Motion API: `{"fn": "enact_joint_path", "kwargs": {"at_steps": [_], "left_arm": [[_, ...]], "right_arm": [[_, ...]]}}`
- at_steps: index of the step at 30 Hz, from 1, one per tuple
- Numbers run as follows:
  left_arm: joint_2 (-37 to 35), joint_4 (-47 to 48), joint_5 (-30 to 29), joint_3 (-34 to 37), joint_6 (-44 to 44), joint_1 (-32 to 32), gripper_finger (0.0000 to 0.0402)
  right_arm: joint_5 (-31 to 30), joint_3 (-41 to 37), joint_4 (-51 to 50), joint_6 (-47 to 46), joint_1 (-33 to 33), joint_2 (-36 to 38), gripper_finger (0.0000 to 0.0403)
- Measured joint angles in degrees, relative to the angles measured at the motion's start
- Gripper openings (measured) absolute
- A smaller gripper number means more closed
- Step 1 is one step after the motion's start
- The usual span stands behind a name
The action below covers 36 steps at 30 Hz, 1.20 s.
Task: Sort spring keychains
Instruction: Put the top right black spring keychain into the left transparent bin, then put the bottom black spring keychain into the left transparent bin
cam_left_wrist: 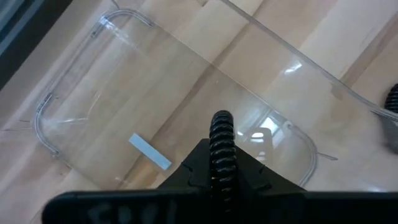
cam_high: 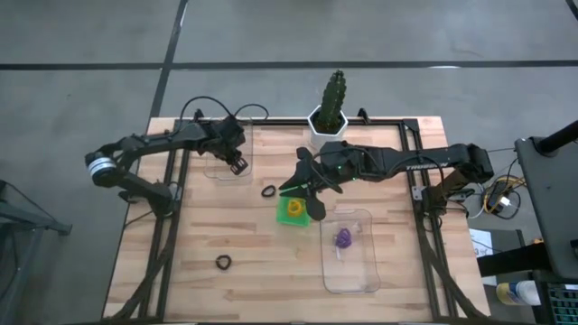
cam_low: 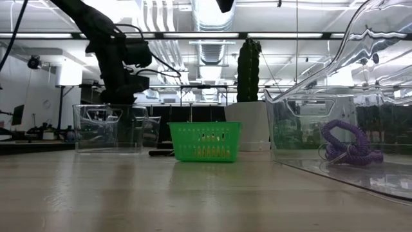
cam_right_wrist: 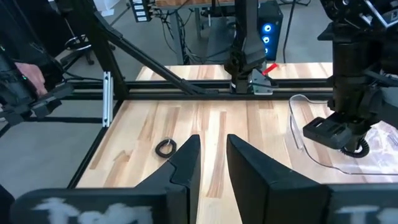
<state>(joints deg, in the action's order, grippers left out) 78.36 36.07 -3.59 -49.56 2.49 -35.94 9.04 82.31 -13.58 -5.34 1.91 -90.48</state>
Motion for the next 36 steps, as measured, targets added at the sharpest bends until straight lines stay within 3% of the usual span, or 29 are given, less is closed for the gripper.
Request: {"fn": "enact_joint_path", "kwargs": {"at_steps": [16, 28, 36], "left_arm": [[3.74, -0.01, -0.07, 0.09, -0.40, 0.00, 0.0034], [3.84, 0.33, -1.60, -0.07, -0.36, 0.00, 0.0110], [0.85, 12.31, -3.88, -8.22, 0.64, 0.08, 0.0115]], "right_arm": [[0.00, -0.05, 0.04, -0.49, 0.13, -0.02, 0.0079], [0.00, -0.05, 0.07, -0.46, 0.20, -0.02, 0.0072], [0.00, -0.16, -1.20, -0.23, 0.20, -0.02, 0.0081]]}}
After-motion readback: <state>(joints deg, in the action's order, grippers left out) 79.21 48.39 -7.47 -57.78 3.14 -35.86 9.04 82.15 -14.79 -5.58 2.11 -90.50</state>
